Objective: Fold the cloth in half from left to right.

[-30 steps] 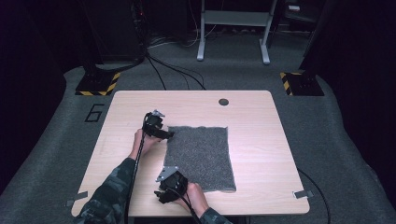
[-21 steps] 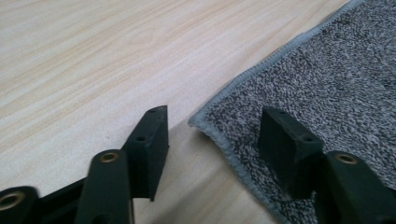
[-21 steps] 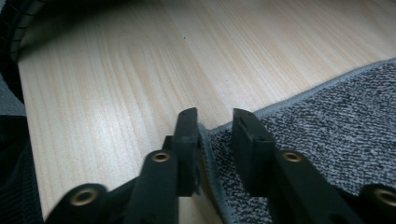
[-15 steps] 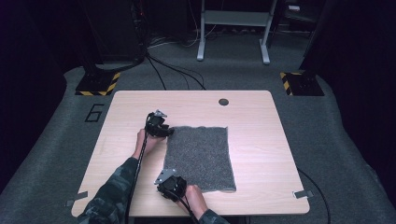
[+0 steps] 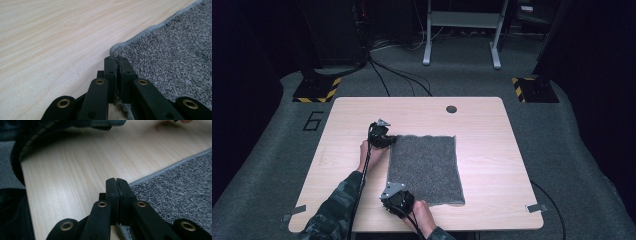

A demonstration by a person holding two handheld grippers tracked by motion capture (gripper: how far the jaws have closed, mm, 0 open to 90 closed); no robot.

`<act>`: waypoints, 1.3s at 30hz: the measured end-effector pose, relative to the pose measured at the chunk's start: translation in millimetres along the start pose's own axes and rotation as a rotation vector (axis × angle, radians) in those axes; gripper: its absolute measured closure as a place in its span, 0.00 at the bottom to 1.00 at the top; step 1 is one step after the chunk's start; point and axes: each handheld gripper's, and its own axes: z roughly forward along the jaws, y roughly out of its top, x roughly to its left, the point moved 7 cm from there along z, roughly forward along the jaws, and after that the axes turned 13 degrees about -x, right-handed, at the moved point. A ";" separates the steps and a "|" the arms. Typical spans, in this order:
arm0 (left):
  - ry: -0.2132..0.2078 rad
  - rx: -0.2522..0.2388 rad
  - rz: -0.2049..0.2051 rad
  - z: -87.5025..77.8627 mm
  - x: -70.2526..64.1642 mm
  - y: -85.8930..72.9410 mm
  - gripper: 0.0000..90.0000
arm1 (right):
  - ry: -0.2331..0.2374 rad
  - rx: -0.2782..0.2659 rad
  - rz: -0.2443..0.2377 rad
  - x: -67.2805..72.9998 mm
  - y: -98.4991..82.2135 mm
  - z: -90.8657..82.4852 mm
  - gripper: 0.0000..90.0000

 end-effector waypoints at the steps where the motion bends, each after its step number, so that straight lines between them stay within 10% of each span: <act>1: 0.000 0.000 0.000 0.0 0.0 0.0 0.96 | 0.000 0.000 0.000 0.0 0.0 0.0 0.99; 16: 0.013 -0.020 0.092 -21.0 -5.6 38.1 0.96 | -0.021 -0.128 0.008 -1.1 27.9 -29.2 0.99; 39: 0.070 -0.011 0.112 -39.3 8.5 55.5 0.96 | -0.032 -0.227 -0.030 -0.1 64.0 -42.5 0.99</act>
